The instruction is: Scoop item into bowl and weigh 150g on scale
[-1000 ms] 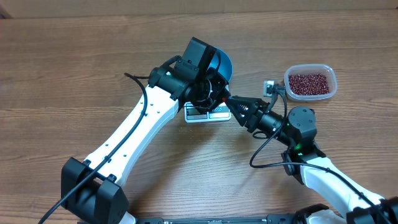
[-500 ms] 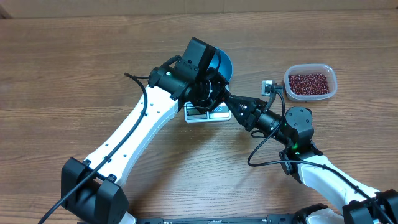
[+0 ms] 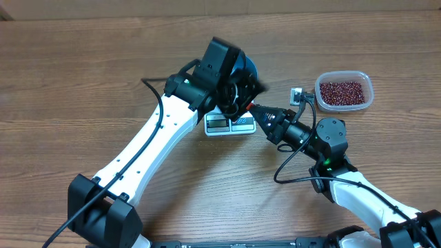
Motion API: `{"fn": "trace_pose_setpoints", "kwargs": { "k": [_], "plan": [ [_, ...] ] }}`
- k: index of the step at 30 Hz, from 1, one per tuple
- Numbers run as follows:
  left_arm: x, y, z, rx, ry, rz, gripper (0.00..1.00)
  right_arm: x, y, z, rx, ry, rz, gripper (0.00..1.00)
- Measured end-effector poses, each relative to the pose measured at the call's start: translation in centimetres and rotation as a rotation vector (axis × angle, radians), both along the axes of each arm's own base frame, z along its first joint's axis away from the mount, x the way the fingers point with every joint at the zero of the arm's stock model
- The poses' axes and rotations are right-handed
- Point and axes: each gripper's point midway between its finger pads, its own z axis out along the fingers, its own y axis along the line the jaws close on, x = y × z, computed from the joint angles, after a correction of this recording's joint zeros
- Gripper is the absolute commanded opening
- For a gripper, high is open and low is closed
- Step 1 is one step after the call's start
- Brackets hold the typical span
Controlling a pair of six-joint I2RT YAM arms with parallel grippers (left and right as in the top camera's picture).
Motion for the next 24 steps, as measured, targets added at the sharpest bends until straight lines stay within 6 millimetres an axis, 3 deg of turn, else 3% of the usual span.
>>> {"fn": "trace_pose_setpoints", "kwargs": {
  "k": [5,10,16,20,24],
  "plan": [
    [-0.4,-0.4,2.5,-0.021,-0.136,-0.162,1.00,1.0,-2.3,0.2,0.029,0.032,-0.033,0.04],
    [-1.2,2.7,5.1,0.106,-0.289,-0.238,1.00,2.0,-5.3,0.2,0.033,0.108,-0.072,0.03],
    [-2.7,6.8,8.2,0.340,-0.503,-0.282,1.00,2.1,-7.8,1.7,-0.008,0.148,-0.117,0.04],
    [-3.8,8.5,7.4,0.532,-0.529,-0.311,1.00,1.8,-9.4,2.5,-0.095,0.203,-0.173,0.04],
    [-4.4,8.8,5.8,0.674,-0.540,-0.343,1.00,1.2,-11.1,3.1,-0.218,0.256,-0.244,0.04]
  ]
}}
